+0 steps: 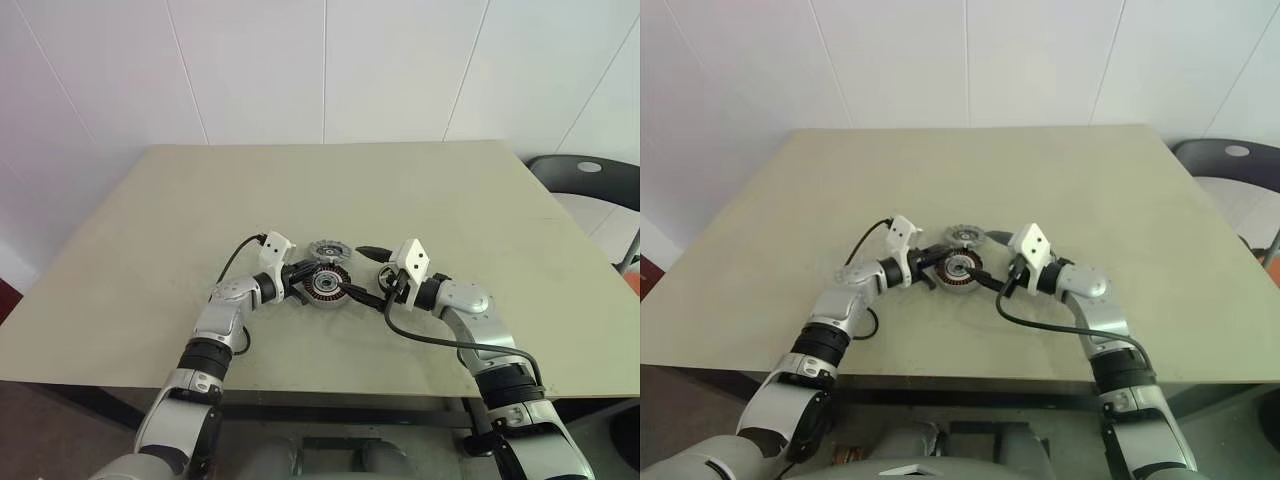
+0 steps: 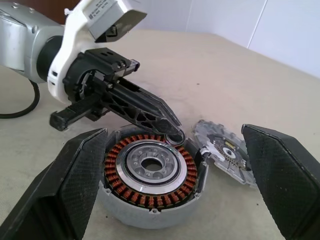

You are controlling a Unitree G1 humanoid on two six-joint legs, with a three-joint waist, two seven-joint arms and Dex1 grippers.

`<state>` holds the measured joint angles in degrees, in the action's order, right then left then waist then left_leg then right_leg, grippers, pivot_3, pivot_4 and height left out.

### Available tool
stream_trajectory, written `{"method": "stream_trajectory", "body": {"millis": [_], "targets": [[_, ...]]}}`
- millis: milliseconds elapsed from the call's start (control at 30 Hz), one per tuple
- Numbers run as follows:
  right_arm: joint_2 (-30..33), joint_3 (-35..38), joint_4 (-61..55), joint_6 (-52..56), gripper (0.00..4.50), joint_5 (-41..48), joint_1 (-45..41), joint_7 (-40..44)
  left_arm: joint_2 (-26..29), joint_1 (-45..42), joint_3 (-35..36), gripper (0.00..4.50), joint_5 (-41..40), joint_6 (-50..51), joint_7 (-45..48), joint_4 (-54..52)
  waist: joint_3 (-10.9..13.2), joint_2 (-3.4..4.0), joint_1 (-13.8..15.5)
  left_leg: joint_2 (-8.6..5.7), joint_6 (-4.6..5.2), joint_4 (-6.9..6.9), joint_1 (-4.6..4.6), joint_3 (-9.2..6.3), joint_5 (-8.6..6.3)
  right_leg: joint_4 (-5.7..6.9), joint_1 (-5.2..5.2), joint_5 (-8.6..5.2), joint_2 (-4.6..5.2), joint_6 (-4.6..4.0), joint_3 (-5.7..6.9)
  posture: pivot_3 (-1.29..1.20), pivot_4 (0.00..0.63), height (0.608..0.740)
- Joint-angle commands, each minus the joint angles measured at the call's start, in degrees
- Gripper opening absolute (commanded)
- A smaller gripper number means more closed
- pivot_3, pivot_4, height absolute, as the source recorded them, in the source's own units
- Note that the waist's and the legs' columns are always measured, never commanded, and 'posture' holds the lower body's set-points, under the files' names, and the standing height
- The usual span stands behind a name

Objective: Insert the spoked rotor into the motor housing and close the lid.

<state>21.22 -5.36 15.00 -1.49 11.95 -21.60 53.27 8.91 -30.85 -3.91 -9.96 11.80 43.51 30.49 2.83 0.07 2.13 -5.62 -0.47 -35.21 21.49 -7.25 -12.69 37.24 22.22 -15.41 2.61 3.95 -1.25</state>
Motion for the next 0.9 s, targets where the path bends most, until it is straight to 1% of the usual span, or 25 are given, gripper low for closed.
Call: {"method": "stream_trajectory", "body": {"millis": [33, 167, 400, 700, 900], "targets": [[-0.31, 0.07, -0.94, -1.08, 4.5, 0.12, -1.45, -0.13, 0.16, 1.0, -1.51, 0.03, -0.12, -0.2, 2.02, -2.49, 0.0, 0.0, 0.0, 0.0, 0.0, 0.0, 0.0, 0.01, 0.0, 0.0, 0.0, 0.0, 0.01, 0.0, -0.01, 0.0, 0.0, 0.74], [-0.44, -0.05, -0.71, -1.3, 4.5, -0.07, -1.35, -0.3, 0.2, 0.69, -0.53, 0.03, -0.32, -1.07, 1.26, -2.7, 0.0, 0.0, 0.06, 0.0, 0.0, 0.0, 0.01, 0.01, 0.0, -0.01, 0.0, 0.0, 0.01, 0.0, -0.01, 0.0, 0.0, 0.74], [-0.65, -0.02, -0.56, -1.58, 4.5, -0.39, -1.16, -0.48, 0.88, 1.1, -1.1, 0.03, -0.76, -0.49, 3.3, -3.7, 0.0, 0.0, 0.01, 0.0, 0.0, 0.01, 0.01, 0.01, 0.0, -0.01, 0.01, 0.0, 0.0, 0.0, -0.02, 0.0, 0.0, 0.74], [-0.63, 0.01, -0.12, -1.96, 4.5, -0.57, -1.02, -0.6, 1.72, 2.64, -4.03, 0.03, 0.35, 0.16, 5.3, -5.02, 0.0, 0.0, 0.05, 0.0, 0.0, 0.02, 0.01, 0.01, 0.0, -0.02, 0.01, 0.0, 0.01, 0.0, -0.02, 0.0, 0.0, 0.74], [-0.74, -0.19, 0.56, -2.24, 4.5, -0.75, -1.17, -0.67, 1.09, 2.67, -3.53, 0.03, -0.76, -0.02, 5.23, -5.99, 0.0, 0.0, 0.13, 0.0, 0.0, 0.01, 0.01, 0.01, 0.0, -0.02, 0.0, 0.0, 0.02, -0.01, -0.02, 0.0, 0.0, 0.74]]}}
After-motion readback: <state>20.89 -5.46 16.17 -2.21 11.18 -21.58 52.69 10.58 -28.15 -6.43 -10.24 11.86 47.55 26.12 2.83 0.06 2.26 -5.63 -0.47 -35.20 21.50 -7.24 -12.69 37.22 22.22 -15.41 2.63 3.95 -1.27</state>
